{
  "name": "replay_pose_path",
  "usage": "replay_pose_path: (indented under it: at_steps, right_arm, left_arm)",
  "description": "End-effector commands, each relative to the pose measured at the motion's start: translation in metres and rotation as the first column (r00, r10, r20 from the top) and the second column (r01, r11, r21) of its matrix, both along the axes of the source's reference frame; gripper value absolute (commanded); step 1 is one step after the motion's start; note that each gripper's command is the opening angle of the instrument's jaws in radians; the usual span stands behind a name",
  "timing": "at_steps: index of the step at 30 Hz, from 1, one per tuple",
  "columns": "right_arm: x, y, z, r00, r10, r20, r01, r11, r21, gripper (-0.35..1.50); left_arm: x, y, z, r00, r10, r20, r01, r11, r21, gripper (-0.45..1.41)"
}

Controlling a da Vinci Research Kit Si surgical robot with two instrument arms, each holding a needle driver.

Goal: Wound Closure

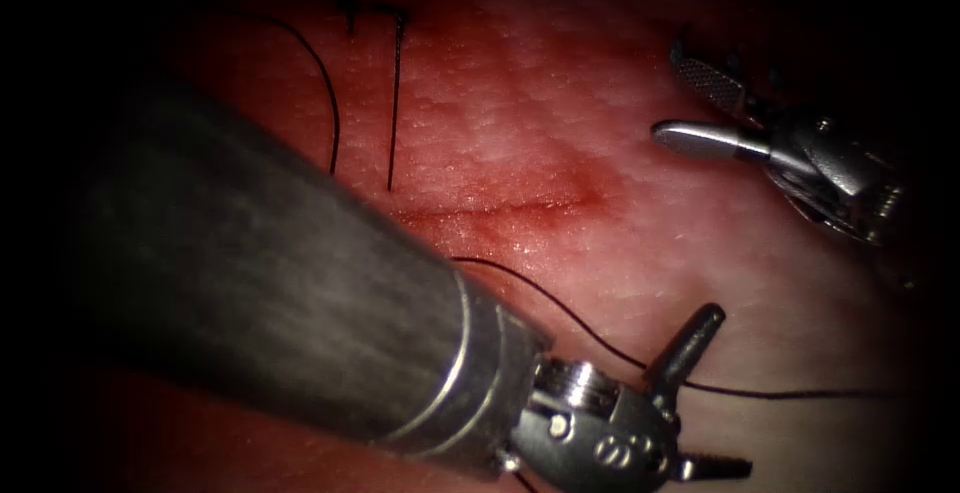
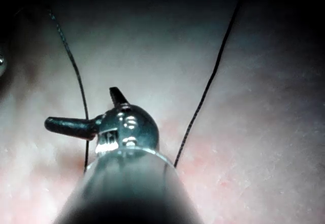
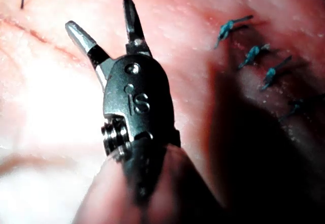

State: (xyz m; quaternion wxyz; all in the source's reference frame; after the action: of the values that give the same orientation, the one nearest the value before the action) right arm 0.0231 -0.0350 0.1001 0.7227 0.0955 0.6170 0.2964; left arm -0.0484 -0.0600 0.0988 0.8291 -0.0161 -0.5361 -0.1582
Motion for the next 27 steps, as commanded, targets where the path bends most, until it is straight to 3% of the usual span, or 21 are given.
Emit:
replay_pose_path:
  at_steps: [1,10,16,20,21,22,24,27]
  right_arm:
    - [0.0008,-0.0003,0.0006,1.000,-0.001,-0.003,0.001,1.000,0.000,0.80]
    - [0.0011,-0.0004,0.0007,1.000,-0.002,-0.005,0.002,1.000,-0.001,0.80]
    - [0.0012,-0.0005,0.0010,1.000,-0.006,-0.001,0.006,1.000,-0.003,0.80]
    - [0.0015,-0.0006,0.0011,1.000,-0.011,0.002,0.011,1.000,-0.003,0.80]
    - [0.0015,-0.0007,0.0011,1.000,-0.010,0.003,0.010,1.000,-0.004,0.80]
    - [0.0015,-0.0007,0.0011,1.000,-0.011,0.003,0.011,1.000,-0.004,0.80]
    - [0.0015,-0.0008,0.0011,1.000,-0.010,0.003,0.010,1.000,-0.004,0.80]
    - [0.0017,-0.0012,0.0009,1.000,-0.026,0.000,0.026,1.000,-0.004,0.85]
  left_arm:
    - [-0.0004,-0.0007,0.0002,1.000,0.005,0.010,-0.006,1.000,0.012,0.71]
    - [-0.0016,0.0009,-0.0024,0.998,0.069,0.011,-0.070,0.986,0.153,0.76]
    - [-0.0024,0.0011,-0.0029,0.994,0.113,0.001,-0.111,0.976,0.185,0.51]
    - [-0.0024,0.0024,-0.0015,0.990,0.139,0.033,-0.143,0.973,0.182,0.17]
    - [-0.0021,0.0027,-0.0011,0.987,0.147,0.058,-0.155,0.973,0.172,-0.21]
    - [-0.0013,0.0026,-0.0013,0.986,0.130,0.101,-0.143,0.980,0.137,-0.45]
    - [0.0006,0.0025,-0.0028,0.981,0.073,0.178,-0.090,0.992,0.090,-0.45]
    - [0.0037,0.0022,-0.0051,0.969,0.057,0.241,-0.076,0.995,0.071,-0.45]
